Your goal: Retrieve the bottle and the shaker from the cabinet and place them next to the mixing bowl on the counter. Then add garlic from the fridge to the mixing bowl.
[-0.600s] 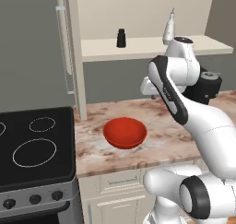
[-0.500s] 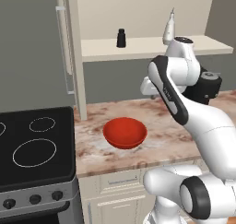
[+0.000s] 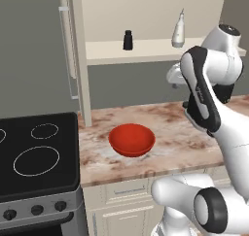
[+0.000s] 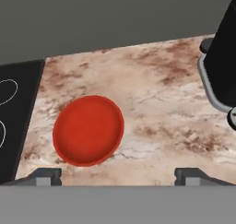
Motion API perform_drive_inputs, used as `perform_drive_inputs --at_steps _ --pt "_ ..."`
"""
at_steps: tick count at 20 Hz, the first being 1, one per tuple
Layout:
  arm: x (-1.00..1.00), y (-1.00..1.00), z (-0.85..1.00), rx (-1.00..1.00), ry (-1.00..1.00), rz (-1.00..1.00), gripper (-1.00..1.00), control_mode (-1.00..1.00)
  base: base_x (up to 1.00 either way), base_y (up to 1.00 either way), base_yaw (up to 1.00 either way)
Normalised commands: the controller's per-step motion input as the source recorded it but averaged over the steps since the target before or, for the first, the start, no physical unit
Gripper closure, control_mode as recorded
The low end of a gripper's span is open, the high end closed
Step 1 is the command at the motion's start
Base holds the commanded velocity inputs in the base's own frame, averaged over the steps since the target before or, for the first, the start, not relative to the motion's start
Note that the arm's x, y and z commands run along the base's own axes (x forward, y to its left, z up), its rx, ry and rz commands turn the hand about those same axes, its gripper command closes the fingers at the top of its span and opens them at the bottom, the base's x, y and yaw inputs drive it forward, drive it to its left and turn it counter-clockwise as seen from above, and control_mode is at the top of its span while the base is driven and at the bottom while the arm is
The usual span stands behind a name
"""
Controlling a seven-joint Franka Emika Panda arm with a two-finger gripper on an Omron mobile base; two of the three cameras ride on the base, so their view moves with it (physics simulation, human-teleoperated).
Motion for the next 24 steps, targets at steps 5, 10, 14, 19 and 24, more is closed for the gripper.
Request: perform_drive_inputs --at_steps 5,10,14,19,24 --pt "0.02 -0.05 0.59 0.05 -0.16 -0.2 -1.0 -1.0 0.0 0.0 0.0" --pt "0.28 0.94 0.39 0.0 -0.17 -0.04 -1.0 -1.0 0.0 0.0 0.0" --pt "0.43 0.75 0.34 0.0 -0.19 -0.07 -1.0 -1.0 0.0 0.0 0.0" --pt "0.17 0.19 0.36 0.0 -0.06 -0.01 -1.0 -1.0 0.0 0.0 0.0" --pt "0.38 0.19 0.0 -0.08 0.0 0.0 -1.0 -1.0 0.0 0.0 0.0"
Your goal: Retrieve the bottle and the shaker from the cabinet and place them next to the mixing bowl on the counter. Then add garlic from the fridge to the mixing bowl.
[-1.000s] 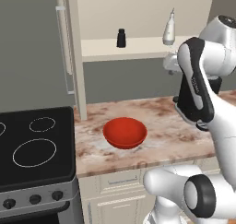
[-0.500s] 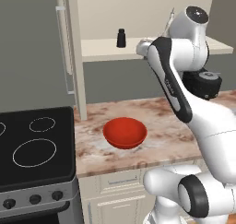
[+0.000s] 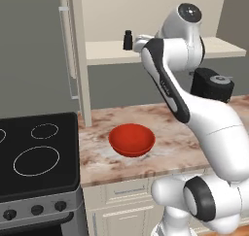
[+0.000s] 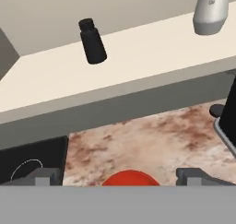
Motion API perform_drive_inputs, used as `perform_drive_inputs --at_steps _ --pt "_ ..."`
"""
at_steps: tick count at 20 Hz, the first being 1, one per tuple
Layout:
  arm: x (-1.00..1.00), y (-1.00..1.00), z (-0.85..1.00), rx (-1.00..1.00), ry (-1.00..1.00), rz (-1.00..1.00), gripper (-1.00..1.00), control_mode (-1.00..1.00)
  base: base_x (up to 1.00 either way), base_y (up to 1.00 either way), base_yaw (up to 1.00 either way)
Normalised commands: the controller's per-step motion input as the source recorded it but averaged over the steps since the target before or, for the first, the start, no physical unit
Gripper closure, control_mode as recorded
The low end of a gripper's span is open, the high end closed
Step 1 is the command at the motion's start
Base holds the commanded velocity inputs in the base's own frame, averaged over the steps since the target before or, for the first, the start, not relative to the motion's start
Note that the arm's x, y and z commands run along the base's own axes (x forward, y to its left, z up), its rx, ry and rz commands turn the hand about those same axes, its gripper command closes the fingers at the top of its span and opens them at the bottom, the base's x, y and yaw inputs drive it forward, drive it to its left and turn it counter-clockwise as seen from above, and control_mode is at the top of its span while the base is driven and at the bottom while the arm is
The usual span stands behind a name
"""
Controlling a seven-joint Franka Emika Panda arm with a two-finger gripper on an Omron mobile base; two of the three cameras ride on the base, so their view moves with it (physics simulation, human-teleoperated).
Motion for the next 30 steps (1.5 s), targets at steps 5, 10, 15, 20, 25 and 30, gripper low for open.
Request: perform_drive_inputs --at_steps 5,10,15,20,25,30 --pt "0.37 0.01 0.11 -0.1 -0.09 0.04 -1.0 -1.0 0.0 0.0 0.0" --pt "0.41 -0.05 0.02 -0.01 -0.02 0.2 -1.0 -1.0 0.0 0.0 0.0" --pt "0.29 0.0 0.0 0.0 -0.06 0.13 -1.0 -1.0 0.0 0.0 0.0" --pt "0.04 0.0 0.09 0.0 -0.2 0.01 -1.0 -1.0 0.0 0.0 0.0" --pt "0.04 0.0 0.0 0.0 -0.15 0.0 -1.0 -1.0 0.0 0.0 0.0" --pt "0.39 0.0 0.01 -0.01 -0.01 0.0 -1.0 -1.0 0.0 0.0 0.0"
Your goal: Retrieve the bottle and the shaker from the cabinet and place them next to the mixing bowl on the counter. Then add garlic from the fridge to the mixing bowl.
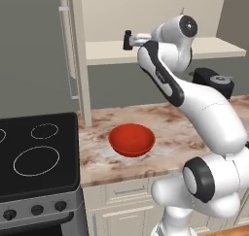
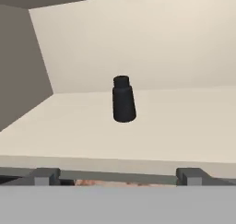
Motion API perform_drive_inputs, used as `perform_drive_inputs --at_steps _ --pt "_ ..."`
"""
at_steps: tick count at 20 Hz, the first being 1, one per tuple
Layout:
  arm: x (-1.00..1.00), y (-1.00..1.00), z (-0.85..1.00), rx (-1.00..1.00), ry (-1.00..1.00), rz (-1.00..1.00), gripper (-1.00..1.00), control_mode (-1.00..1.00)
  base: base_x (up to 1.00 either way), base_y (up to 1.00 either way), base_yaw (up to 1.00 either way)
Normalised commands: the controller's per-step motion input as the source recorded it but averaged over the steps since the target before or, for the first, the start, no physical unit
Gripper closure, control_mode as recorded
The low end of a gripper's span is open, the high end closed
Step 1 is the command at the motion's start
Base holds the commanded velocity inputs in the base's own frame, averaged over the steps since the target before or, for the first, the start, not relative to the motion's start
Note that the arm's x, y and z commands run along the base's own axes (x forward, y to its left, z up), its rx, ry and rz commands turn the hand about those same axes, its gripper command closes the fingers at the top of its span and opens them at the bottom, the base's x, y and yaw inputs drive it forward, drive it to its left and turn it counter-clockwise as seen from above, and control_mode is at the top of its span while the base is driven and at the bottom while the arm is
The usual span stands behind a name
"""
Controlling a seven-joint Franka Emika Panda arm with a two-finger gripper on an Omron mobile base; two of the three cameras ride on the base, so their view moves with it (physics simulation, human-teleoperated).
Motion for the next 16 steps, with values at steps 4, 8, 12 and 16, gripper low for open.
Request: perform_drive_inputs --at_steps 4,8,12,16 --pt "0.57 0.03 0.0 -0.02 0.0 0.0 -1.0 -1.0 0.0 0.0 0.0" --pt "0.45 0.07 0.0 0.0 0.0 0.0 -1.0 -1.0 0.0 0.0 0.0" --pt "0.33 0.07 0.0 0.0 0.0 0.0 -1.0 -1.0 0.0 0.0 0.0" --pt "0.2 0.04 0.0 0.0 0.0 0.0 -1.0 -1.0 0.0 0.0 0.0"
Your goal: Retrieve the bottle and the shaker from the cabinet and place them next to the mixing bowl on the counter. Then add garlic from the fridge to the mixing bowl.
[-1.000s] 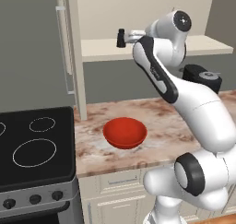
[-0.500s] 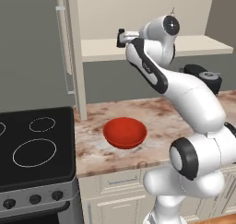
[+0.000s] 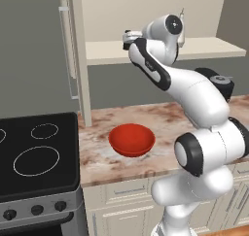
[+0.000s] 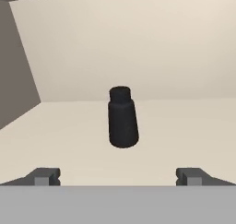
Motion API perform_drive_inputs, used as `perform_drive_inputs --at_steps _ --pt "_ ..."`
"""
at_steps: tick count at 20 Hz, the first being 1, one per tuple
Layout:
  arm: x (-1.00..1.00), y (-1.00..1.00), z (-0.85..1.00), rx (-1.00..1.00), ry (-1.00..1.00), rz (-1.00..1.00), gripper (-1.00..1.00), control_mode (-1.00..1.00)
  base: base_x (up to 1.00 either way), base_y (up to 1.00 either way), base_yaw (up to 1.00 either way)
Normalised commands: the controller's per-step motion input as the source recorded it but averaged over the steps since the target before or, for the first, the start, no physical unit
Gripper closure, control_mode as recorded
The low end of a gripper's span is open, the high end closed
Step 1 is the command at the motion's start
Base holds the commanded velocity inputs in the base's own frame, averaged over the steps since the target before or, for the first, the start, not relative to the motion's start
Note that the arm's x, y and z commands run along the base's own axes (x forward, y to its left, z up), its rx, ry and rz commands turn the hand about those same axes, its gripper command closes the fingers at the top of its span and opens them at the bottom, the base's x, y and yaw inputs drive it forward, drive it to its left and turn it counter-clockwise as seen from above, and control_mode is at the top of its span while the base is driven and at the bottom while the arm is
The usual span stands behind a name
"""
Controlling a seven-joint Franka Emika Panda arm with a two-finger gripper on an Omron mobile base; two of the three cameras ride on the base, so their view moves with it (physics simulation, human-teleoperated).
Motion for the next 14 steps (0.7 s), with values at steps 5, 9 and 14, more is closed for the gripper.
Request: perform_drive_inputs --at_steps 5,9,14 --pt "0.01 0.07 0.0 -0.06 0.06 -0.09 -1.0 -1.0 0.0 0.0 0.0" --pt "0.03 0.04 -0.14 0.0 0.06 -0.02 -1.0 -1.0 0.0 0.0 0.0" --pt "0.16 0.06 -0.13 0.0 0.0 0.0 -1.0 -1.0 0.0 0.0 0.0"
